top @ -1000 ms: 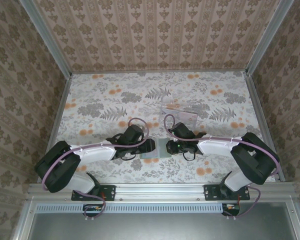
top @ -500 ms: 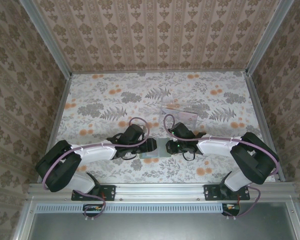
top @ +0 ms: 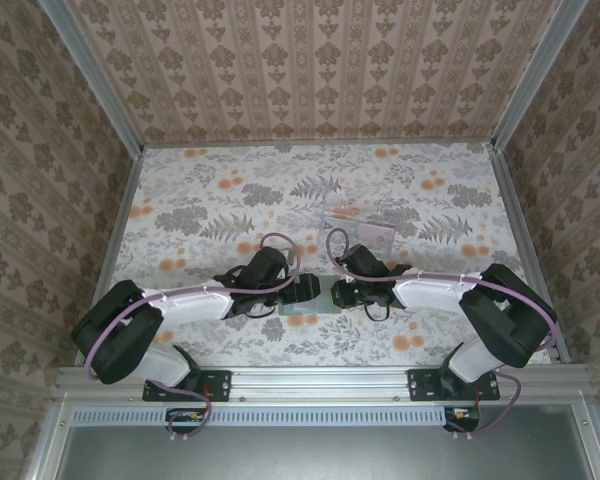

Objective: Take the credit cards out of the card holder

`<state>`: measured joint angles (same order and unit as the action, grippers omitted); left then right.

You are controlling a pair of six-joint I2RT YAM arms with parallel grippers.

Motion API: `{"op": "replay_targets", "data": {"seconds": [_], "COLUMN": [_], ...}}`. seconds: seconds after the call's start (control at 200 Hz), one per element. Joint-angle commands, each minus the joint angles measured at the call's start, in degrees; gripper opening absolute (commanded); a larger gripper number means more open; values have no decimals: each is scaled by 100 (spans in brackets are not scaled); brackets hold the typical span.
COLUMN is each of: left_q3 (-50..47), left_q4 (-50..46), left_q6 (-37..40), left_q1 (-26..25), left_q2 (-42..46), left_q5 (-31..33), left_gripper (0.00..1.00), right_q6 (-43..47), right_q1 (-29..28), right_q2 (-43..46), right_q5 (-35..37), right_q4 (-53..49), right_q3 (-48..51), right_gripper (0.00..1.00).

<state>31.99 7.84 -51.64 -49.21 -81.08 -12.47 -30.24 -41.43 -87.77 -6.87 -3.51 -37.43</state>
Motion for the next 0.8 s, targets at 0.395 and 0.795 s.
{"op": "replay_targets", "data": {"seconds": [0.395, 0.795], "left_q3": [-13, -39], "left_q4": [182, -263], "left_q6": [55, 146], "left_q1": [-68, -18], "left_q2": [-22, 219], "left_q5": [-224, 56], "left_gripper": [99, 98], "right_q6": [-80, -340], "right_q1": [-102, 37], "right_q2": [-238, 1238], "right_q5": [-73, 902], "right_q4": [-106, -301], "right_q3": [-37, 273], "right_gripper": [23, 25]}}
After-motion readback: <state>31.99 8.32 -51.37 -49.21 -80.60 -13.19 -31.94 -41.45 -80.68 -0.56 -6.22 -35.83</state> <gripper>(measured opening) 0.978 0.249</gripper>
